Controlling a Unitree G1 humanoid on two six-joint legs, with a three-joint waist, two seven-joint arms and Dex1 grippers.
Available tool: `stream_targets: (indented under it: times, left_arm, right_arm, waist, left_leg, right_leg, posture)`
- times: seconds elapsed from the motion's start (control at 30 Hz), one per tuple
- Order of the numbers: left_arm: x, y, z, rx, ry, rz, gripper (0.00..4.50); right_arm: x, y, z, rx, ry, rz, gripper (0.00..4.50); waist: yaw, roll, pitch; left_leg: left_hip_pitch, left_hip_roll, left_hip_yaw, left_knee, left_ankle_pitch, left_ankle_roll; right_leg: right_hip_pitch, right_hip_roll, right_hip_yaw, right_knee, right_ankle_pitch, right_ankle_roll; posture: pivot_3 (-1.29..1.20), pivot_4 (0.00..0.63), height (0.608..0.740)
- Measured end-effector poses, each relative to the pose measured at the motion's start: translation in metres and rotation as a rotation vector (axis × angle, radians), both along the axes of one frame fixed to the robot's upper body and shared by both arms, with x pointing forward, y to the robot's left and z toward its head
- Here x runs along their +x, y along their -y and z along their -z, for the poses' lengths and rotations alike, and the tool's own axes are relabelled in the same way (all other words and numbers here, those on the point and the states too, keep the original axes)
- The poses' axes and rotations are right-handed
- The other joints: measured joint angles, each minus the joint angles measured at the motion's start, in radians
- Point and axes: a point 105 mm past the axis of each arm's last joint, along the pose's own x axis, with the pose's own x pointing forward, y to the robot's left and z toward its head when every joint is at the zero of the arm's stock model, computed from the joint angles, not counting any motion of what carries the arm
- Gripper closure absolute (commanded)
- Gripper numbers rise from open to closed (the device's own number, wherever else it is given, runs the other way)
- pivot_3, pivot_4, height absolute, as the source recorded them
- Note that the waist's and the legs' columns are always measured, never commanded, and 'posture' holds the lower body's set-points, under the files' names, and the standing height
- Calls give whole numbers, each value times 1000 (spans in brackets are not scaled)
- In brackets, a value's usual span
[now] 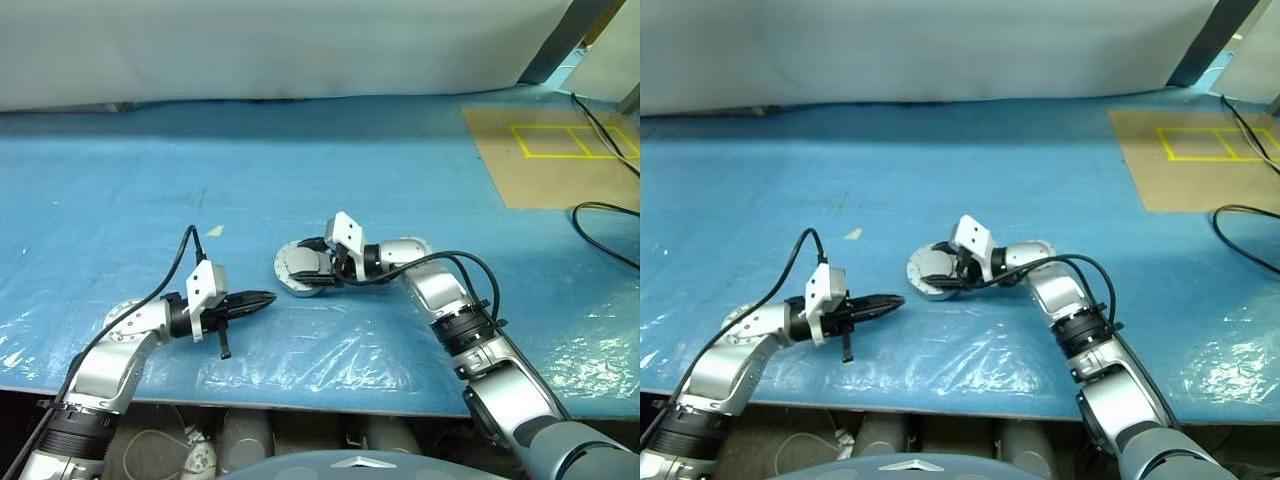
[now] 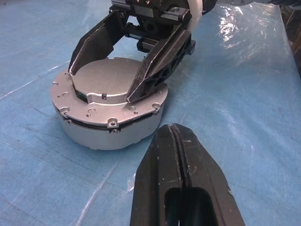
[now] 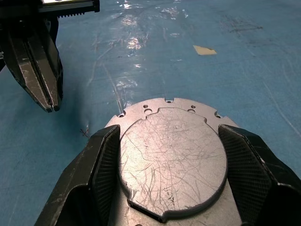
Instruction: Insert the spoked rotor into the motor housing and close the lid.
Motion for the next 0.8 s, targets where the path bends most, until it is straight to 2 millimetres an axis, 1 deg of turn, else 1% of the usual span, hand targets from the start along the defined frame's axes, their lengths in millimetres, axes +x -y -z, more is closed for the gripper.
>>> stream_targets:
  times: [0.7,0.8]
  left_arm:
    - [1,4,0,-15,1,2,4500]
    - [0,4,0,-16,-1,5,4500]
  right_arm:
    - [-5,6,0,-5,-52,-40,1539]
    - [-4,6,-2,28,-98,-27,1539]
  waist:
    - [1,0,0]
    - [1,0,0]
  left_leg:
    - [0,0,0,0,0,0]
    - [0,0,0,0,0,0]
  right_leg:
    - [0,0,0,0,0,0]
    - [0,0,0,0,0,0]
  posture:
    - [0,150,740]
    - [0,150,740]
